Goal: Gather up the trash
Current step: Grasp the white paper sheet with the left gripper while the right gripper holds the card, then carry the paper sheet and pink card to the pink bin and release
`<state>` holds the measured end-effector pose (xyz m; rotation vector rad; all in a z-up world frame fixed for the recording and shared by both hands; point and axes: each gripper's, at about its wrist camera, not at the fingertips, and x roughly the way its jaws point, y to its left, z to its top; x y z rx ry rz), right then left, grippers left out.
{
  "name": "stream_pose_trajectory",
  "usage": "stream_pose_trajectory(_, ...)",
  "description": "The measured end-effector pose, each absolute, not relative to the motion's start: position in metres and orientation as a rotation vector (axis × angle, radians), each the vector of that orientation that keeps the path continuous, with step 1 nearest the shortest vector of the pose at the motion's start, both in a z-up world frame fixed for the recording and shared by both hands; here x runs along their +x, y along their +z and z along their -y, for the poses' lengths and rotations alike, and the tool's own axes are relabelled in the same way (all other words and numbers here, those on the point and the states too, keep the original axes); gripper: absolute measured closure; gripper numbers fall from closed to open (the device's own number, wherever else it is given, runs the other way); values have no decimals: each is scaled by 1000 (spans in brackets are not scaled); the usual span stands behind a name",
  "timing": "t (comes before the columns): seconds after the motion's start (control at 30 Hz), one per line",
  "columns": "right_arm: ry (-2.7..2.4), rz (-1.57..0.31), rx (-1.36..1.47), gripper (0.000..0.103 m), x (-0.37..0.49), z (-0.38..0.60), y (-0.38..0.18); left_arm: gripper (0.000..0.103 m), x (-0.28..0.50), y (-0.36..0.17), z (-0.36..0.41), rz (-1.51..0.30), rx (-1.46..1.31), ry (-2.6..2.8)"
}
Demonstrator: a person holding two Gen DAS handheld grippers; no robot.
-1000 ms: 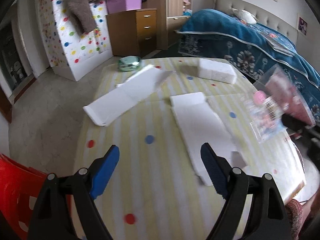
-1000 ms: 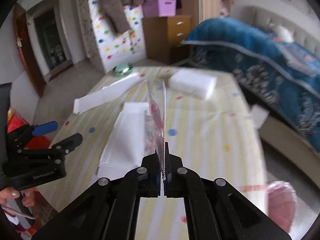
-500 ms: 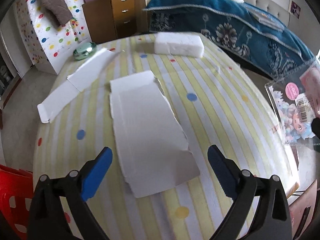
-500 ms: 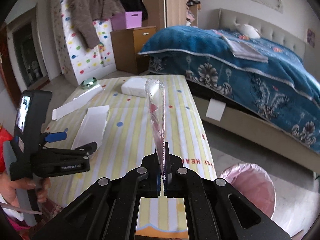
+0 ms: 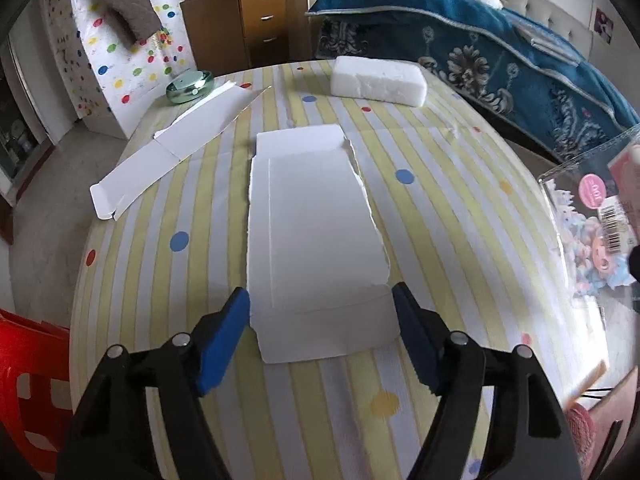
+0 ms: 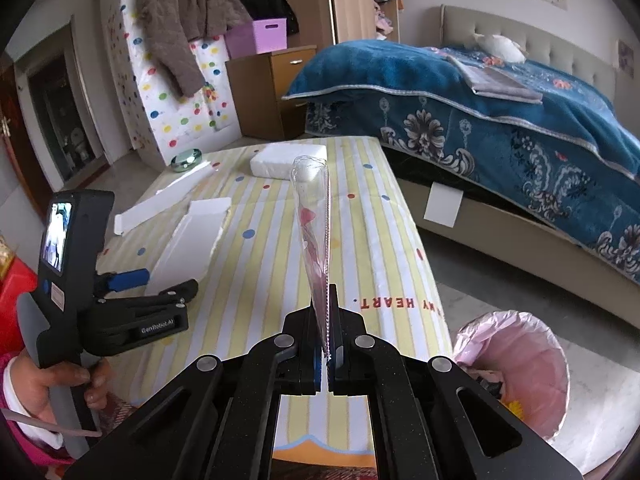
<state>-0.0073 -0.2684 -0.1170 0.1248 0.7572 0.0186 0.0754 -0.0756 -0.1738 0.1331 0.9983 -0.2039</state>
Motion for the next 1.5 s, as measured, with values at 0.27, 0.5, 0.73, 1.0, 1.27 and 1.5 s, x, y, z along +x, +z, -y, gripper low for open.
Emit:
stream_pose_trajectory(0.27, 12, -731, 130, 102, -19, 268, -108, 101, 59, -156, 76, -968, 75, -329)
stream_pose_trajectory(0.5, 5, -724, 132, 102, -30, 270, -104, 33, 51, -148, 66, -909, 77, -284)
stream_pose_trajectory(0.73, 8, -734, 138, 102, -24, 267, -104, 32, 71, -152, 34, -914, 62, -178)
stream_pose_trajectory(1.0, 25, -757, 122, 102, -7, 253, -112, 42, 92, -162, -22, -935, -58, -51)
stream_pose_trajectory(1.27, 44, -783, 88, 102, 9, 233, -120, 54, 112, -169, -29, -954, -110, -53)
stream_pose_trajectory(1.5, 37, -782, 68, 102, 10, 229, -122, 99, 112, -165, -5, -938, -57, -84)
